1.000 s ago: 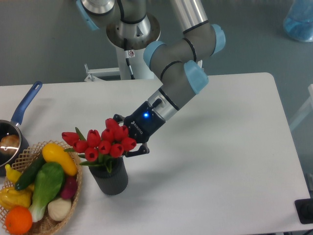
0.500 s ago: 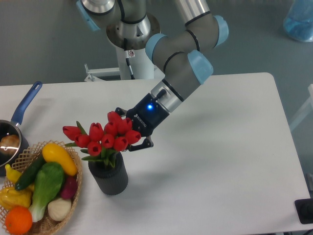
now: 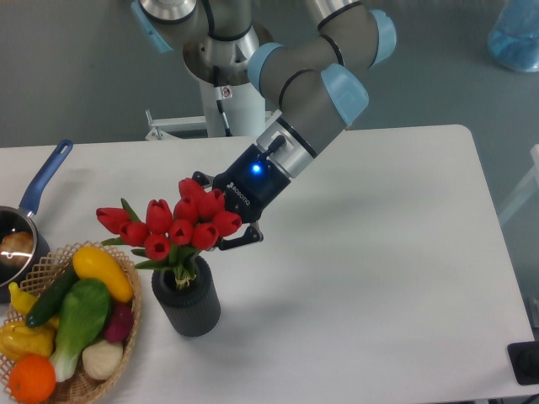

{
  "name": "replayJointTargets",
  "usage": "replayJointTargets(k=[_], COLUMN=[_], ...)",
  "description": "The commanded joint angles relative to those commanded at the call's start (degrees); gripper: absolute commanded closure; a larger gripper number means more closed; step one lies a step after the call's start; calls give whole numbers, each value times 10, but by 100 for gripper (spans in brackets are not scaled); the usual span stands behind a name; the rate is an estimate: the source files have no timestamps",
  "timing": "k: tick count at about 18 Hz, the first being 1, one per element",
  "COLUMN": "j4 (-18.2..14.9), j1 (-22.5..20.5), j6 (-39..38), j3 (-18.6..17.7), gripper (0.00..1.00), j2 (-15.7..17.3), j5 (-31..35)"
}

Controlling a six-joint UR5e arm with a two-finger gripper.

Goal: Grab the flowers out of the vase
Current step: 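Lift the tulip bunch up out of the black vase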

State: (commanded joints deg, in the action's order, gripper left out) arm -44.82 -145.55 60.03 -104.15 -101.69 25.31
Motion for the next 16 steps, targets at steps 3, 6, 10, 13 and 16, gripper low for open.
replayJointTargets(k=[3,6,10,13,16], j4=[-1,-2,-4,-4,-5], j1=[0,1,0,-3,-6], j6=[0,-14,-25,-43,-51], j3=[1,1,1,1,0], gripper=[75,75,75,75,75], j2=[4,12,25,37,46], j5=[1,8,10,18,43])
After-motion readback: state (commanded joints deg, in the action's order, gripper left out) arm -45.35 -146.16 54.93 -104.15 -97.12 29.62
